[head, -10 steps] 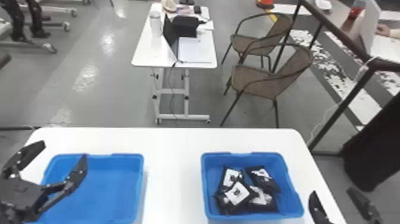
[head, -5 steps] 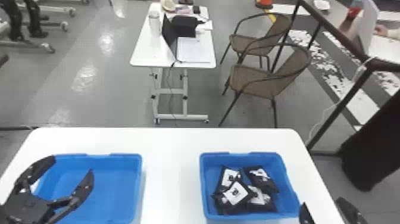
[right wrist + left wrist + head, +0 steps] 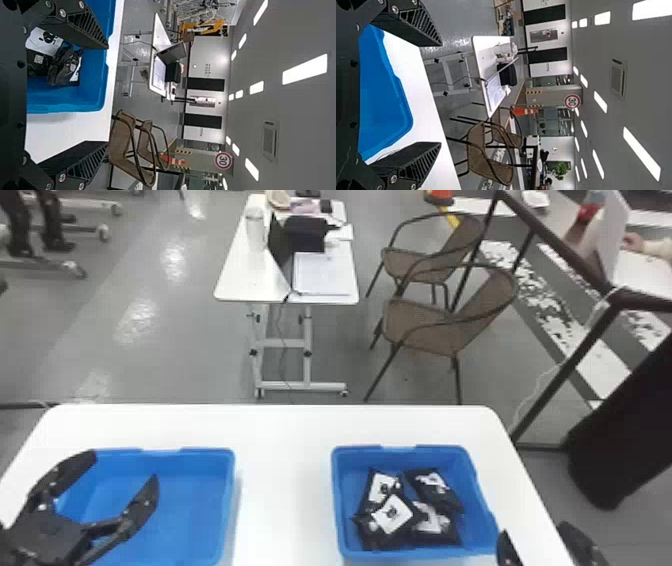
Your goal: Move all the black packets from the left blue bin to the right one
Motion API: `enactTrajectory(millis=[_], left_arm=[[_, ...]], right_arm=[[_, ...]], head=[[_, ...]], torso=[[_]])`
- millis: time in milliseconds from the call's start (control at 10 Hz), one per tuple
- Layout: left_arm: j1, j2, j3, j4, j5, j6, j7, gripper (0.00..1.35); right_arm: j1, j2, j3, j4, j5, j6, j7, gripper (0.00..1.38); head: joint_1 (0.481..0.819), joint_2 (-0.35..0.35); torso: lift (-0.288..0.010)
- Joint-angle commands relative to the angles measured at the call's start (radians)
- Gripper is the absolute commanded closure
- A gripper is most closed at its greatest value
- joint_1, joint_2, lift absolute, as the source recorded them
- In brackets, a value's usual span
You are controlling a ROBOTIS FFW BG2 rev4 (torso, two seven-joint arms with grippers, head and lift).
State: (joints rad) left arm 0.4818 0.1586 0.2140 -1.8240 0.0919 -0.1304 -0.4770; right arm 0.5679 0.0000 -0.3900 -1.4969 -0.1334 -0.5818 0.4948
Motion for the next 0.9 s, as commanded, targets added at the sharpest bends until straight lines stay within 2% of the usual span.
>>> enactTrajectory(millis=[0,400,800], left_arm=[[-0.002,0.001,-0.002,0.0,0.005,0.009,0.0,0.14],[-0.008,0.013,-0.004,0.002,0.016,0.018,0.0,0.14],[-0.012,0.012,-0.005,0.006,0.022,0.023,-0.006,0.14]], right_arm=[[0.001,0.001,0.002,0.0,-0.003,0.004,0.001,0.17],[0.001,0.001,0.003,0.001,-0.011,0.008,0.001,0.17],[0.001,0.001,0.007,0.0,-0.011,0.01,0.001,0.17]], head=[[0.695,-0.119],[0.695,-0.116],[0.695,-0.118]], torso=[[0.0],[0.0],[0.0]])
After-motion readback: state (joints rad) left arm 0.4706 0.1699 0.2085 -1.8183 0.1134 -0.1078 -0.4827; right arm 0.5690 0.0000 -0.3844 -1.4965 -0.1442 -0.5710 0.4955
